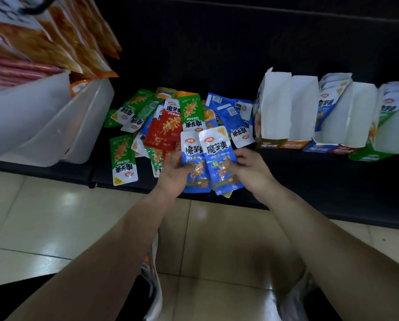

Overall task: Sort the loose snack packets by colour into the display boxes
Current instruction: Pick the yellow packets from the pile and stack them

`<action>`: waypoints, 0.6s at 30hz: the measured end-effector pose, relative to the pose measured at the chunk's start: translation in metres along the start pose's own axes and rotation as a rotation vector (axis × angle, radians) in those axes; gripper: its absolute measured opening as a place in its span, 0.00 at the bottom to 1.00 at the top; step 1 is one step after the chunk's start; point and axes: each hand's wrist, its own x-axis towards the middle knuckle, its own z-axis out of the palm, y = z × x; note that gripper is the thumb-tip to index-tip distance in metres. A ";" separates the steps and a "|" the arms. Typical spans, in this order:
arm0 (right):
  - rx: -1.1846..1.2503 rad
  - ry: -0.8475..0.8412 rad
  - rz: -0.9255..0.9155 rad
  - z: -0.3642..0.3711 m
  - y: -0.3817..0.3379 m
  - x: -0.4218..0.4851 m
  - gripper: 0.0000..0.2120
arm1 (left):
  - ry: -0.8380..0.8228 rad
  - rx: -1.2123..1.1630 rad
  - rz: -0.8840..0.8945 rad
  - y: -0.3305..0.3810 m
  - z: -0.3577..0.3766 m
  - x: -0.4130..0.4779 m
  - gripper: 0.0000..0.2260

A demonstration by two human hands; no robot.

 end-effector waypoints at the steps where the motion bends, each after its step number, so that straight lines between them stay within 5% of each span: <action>1: -0.014 0.010 0.011 0.006 0.000 -0.002 0.05 | -0.014 -0.022 0.015 0.002 0.004 -0.003 0.06; 8: -0.353 0.001 -0.065 0.023 -0.005 0.013 0.12 | -0.004 0.078 0.075 -0.006 -0.005 0.001 0.14; 13: -1.003 0.072 -0.214 -0.004 -0.006 0.058 0.34 | 0.027 0.134 0.065 -0.011 -0.014 0.024 0.16; 18: -1.145 0.039 -0.161 -0.013 0.031 0.056 0.31 | 0.066 0.181 0.084 -0.008 -0.012 0.035 0.13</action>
